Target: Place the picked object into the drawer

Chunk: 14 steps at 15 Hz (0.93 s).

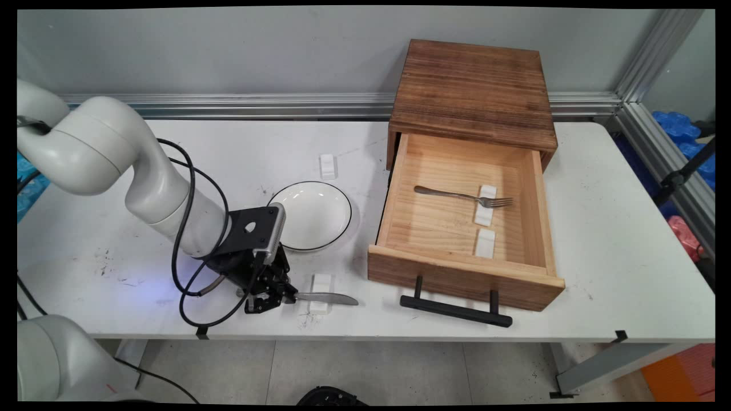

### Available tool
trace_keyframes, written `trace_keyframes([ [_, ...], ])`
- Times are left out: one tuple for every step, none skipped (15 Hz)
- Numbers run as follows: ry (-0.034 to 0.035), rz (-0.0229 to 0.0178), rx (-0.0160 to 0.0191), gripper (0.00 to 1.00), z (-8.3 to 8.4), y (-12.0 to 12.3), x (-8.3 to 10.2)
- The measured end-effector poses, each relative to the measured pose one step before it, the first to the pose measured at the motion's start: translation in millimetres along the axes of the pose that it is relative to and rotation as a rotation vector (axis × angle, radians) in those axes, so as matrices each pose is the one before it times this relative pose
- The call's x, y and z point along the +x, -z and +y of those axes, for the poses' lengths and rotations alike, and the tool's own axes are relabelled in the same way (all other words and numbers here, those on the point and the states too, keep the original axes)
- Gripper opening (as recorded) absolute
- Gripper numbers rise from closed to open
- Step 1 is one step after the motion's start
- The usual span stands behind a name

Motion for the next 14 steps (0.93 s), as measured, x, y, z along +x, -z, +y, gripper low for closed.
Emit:
trace_keyframes([
  [0.00101,0.00010,-0.00074,0.00,0.21,0.23,0.06],
  [0.00046,0.00010,-0.00050,0.00,0.15,0.11,0.21],
  [0.00066,0.00004,-0.00031,0.00,0.22,0.40,0.16],
  [0.00128,0.00016,-0.00057,0.00,0.10,0.57,0.26],
  [0.00191,0.00036,-0.00015,0.00,0.27,0.90,0.29],
  [0.00200,0.00088,-0.00036,0.00,0.23,1.28,0.71],
  [0.00165,0.00064,-0.00065,0.00,0.22,1.23,0.78],
  [0.00186,0.00164,-0.00032,0.00,0.36,2.16,1.42],
  [0.00231,0.00206,-0.00022,0.00,0.36,2.65,1.75],
  [0.00162,0.00213,0.00047,0.00,0.18,2.59,1.71],
  [0.00159,0.00302,0.00133,0.00,-0.24,3.56,2.48],
  [0.00197,0.00298,0.00157,0.00,-0.42,3.99,2.47],
  [0.00193,0.00241,0.00145,0.00,-0.53,3.69,2.14],
  [0.00184,0.00214,0.00151,0.00,-0.95,4.70,2.32],
])
